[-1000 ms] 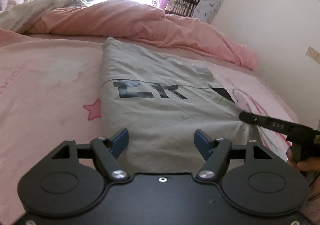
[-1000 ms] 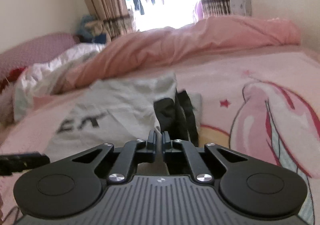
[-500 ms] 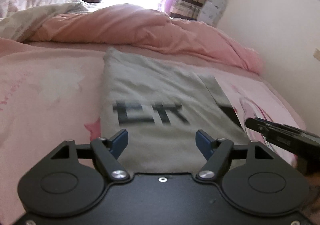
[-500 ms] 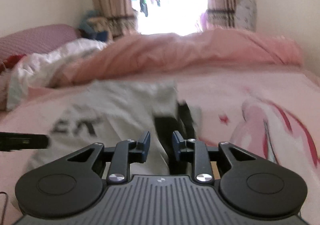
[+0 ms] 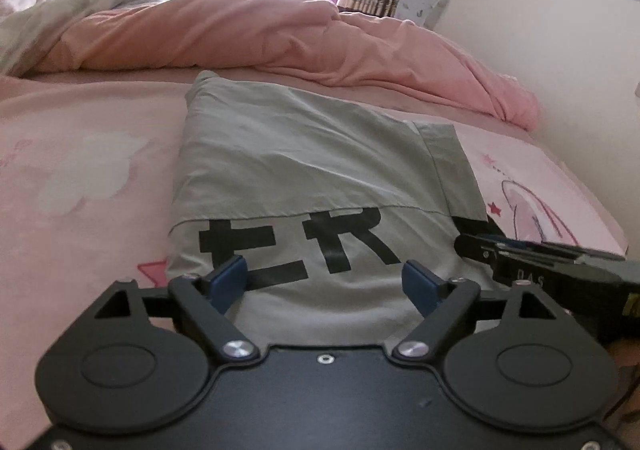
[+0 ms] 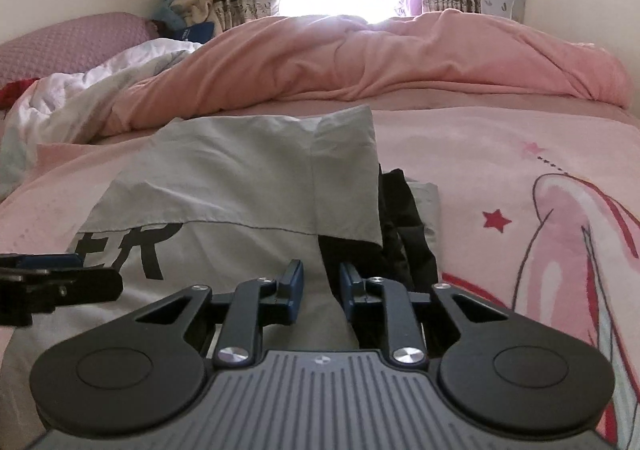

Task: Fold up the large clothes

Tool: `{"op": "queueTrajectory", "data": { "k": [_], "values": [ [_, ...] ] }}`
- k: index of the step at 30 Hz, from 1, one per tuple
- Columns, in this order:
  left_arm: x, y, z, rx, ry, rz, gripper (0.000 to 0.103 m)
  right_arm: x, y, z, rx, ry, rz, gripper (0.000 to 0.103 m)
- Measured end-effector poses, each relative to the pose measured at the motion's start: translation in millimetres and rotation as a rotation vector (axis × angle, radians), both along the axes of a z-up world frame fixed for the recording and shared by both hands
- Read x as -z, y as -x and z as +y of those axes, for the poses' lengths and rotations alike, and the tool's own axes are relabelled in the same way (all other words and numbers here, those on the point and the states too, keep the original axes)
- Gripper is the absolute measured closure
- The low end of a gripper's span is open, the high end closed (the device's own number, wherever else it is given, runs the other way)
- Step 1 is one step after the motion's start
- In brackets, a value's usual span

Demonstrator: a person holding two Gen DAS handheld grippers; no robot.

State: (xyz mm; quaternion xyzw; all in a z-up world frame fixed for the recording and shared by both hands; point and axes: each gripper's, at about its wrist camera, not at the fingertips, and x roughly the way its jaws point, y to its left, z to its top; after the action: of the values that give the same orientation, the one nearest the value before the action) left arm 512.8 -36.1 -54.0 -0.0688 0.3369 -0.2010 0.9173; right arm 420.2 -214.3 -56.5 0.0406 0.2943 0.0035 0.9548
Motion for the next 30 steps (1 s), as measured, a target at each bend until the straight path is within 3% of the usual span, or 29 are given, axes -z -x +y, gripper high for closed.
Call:
{"op": "queueTrajectory", "data": {
  "k": [5, 8, 11, 14, 19, 23, 26, 30],
  "values": [
    [-7.5, -1.0, -11.0, -0.018, -0.042, 0.003, 0.015, -5.9, 4.6, -0.3, 0.0, -0.012, -0.001, 0.077],
    [-16.9, 7.0, -9.4, -0.037, -0.02, 0.03, 0.015, -21.2, 22.8, -3.7, 0.002, -0.049, -0.03, 0.074],
    [-25.9, 29.8, -4.9, -0.069, -0.028, 0.018, 0.015, -35.7, 66.5, -5.4, -0.01, -0.064, -0.094, 0.072],
    [-31.5, 59.0, 1.6, -0.103, -0.053, 0.005, 0.015, -37.5, 85.4, -5.1, -0.014, -0.062, -0.101, 0.072],
    [-25.7, 94.8, 11.3, -0.136, -0.035, 0.035, 0.015, -21.6, 123.2, 1.2, -0.02, -0.058, -0.07, 0.072],
    [-10.7, 105.6, 11.8, -0.135, -0.02, 0.078, 0.015, -8.3, 123.6, 4.6, -0.009, -0.045, -0.033, 0.072],
    [-6.1, 108.1, 6.6, -0.123, -0.056, 0.054, 0.015, 11.7, 118.7, 5.3, 0.005, -0.038, 0.007, 0.072],
    [-1.4, 104.9, 3.6, -0.11, -0.079, 0.045, 0.015, 16.0, 121.1, 6.7, 0.017, -0.054, 0.004, 0.072]
  ]
}}
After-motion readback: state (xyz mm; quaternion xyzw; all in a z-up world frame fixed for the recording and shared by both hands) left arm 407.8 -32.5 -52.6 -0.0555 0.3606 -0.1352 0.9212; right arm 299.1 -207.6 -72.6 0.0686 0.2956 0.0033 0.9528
